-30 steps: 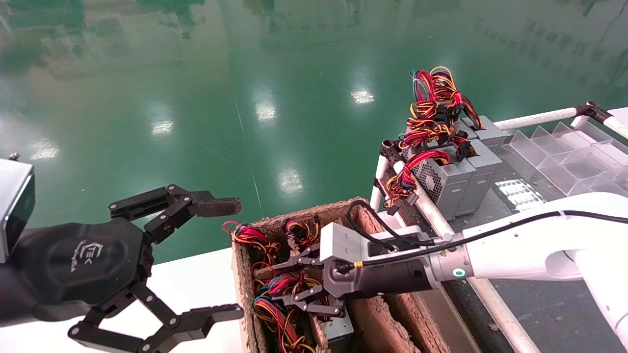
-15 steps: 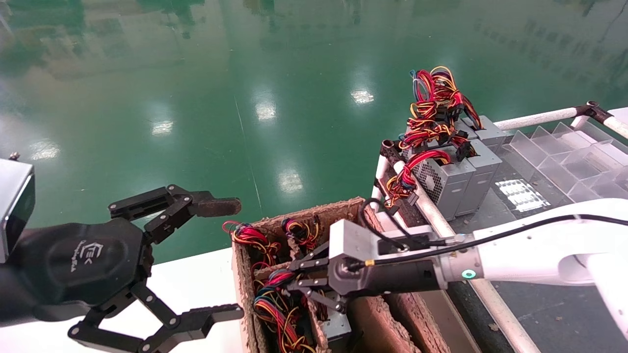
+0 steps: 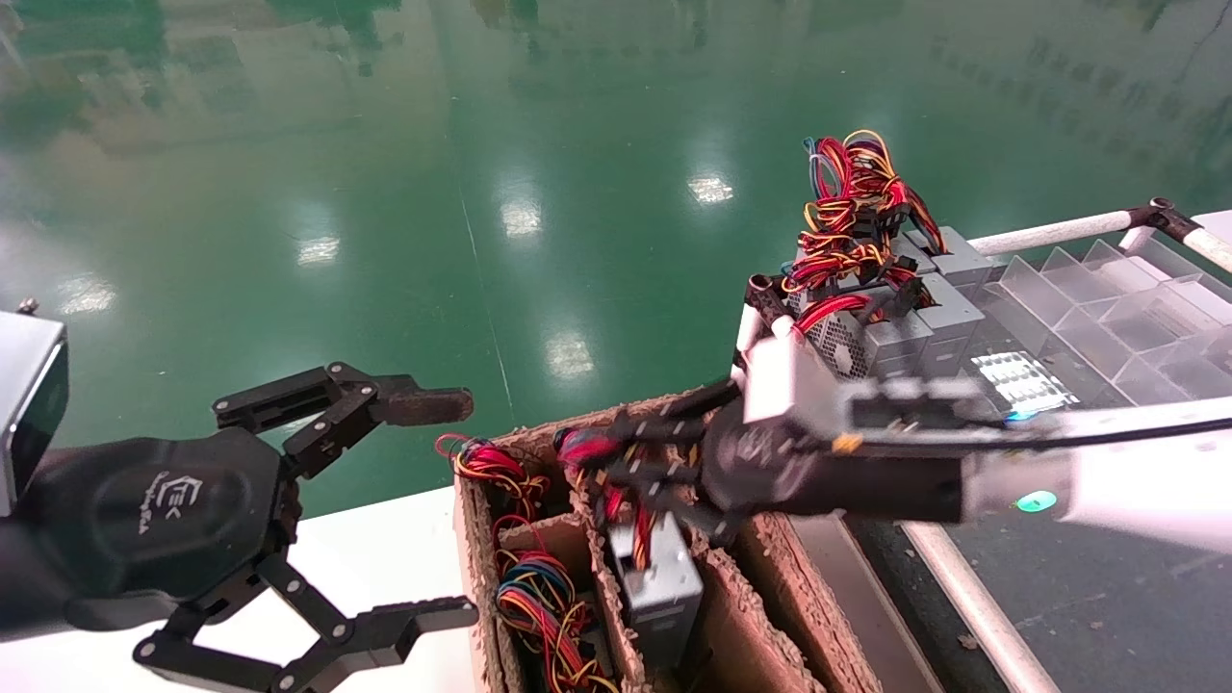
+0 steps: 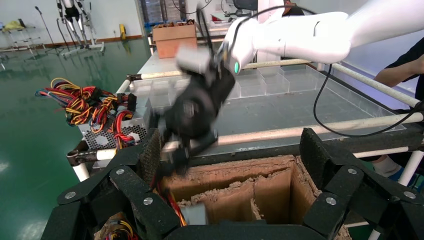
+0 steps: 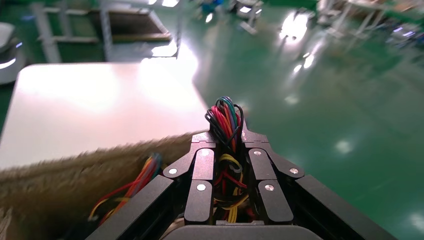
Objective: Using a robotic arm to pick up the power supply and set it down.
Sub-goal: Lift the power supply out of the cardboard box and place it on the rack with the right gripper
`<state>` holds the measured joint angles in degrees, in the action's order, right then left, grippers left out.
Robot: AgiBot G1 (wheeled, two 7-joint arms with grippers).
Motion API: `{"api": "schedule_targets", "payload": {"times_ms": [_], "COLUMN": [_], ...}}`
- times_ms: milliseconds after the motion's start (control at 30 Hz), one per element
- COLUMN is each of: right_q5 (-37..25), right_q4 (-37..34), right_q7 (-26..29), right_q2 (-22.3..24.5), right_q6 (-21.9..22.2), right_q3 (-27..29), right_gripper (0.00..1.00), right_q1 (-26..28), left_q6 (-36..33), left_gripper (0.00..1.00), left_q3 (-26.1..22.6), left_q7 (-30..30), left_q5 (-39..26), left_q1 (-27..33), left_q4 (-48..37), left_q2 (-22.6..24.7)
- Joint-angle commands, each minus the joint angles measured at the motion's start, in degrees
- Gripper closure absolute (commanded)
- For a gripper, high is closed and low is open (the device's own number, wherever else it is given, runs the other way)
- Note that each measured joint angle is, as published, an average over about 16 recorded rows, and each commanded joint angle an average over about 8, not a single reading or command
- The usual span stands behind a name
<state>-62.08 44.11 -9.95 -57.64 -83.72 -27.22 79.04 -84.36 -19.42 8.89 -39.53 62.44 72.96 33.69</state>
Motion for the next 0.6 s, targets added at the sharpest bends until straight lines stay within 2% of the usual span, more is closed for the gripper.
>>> {"api": "schedule_targets", "payload": {"times_ms": [33, 333, 600], "right_q5": [1.8, 8.6, 9.7], "right_q4": [2.2, 16.3, 24.9], "right_q7": [0.8, 12.3, 18.8], "right_q2": [1.7, 10.0, 17.4], "right_q6": [0.2, 3.8, 8.0], "right_q3": [1.4, 6.6, 10.1], "right_gripper": [1.0, 1.0, 1.0], "right_q1": [-0.3, -0.8, 0.6], "left_q6": [0.0, 0.0, 0.0], "left_gripper": [0.0, 0.0, 0.0], "left_q3": [0.0, 0.0, 0.0], "left_q7": [0.0, 0.0, 0.0], "left_q5": [0.0, 0.0, 0.0], "left_q1": [0.0, 0.0, 0.0], "left_q4": [0.0, 0.0, 0.0], "left_q2": [0.0, 0.0, 0.0]}}
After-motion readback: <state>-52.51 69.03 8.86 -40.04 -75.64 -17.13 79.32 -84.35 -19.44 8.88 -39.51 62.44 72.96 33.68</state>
